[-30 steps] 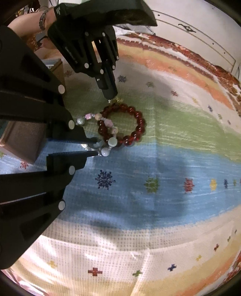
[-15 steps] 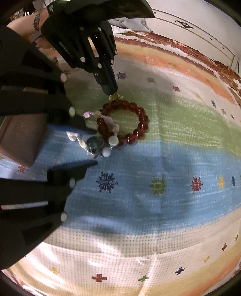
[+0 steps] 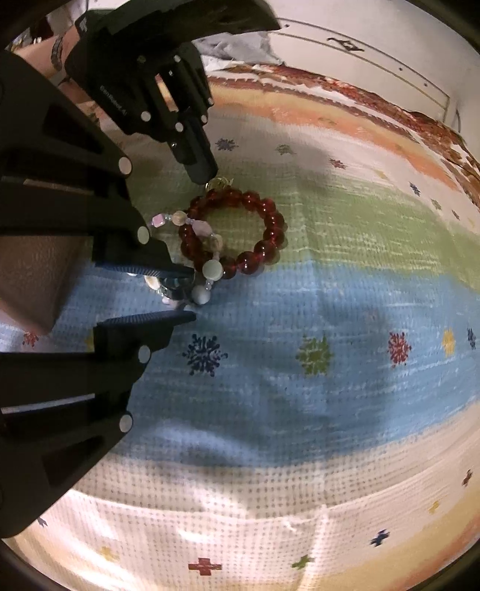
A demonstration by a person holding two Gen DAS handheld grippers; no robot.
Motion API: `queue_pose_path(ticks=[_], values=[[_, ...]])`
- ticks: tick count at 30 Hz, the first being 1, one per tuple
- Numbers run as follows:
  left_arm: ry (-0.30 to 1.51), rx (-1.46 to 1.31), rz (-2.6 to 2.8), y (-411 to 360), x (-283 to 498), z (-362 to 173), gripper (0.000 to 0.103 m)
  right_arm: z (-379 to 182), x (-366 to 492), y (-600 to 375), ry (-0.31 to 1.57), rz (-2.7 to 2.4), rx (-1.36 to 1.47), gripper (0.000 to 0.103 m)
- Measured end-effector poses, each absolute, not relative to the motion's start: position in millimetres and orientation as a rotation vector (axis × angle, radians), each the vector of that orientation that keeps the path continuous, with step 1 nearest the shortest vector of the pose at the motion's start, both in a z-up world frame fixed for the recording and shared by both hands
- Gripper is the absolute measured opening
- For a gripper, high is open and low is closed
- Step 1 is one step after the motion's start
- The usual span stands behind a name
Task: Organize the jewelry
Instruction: 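Close the right gripper on the white-pink beaded bracelet while the left approaches the red bracelet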
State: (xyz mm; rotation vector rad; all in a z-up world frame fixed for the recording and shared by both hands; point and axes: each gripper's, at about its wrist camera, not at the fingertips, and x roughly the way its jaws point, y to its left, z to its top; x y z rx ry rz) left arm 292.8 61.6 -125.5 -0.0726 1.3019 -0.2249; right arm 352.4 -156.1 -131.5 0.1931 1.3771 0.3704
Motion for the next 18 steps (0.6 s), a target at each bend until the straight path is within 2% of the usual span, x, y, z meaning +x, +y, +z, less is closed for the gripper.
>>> queue_pose_path(ticks=[6,18], values=[[1.299,-0.072,-0.225,61.7,292.5,-123.8,0.006,-130.4,351.3,-153.1,1.366,0.358,0.171,0.011],[1.279,-0.081,-0.247,58.8,290.6,-115.3,0.006,-102.2,344.7,-158.6,1.32,0.369,0.163,0.011]])
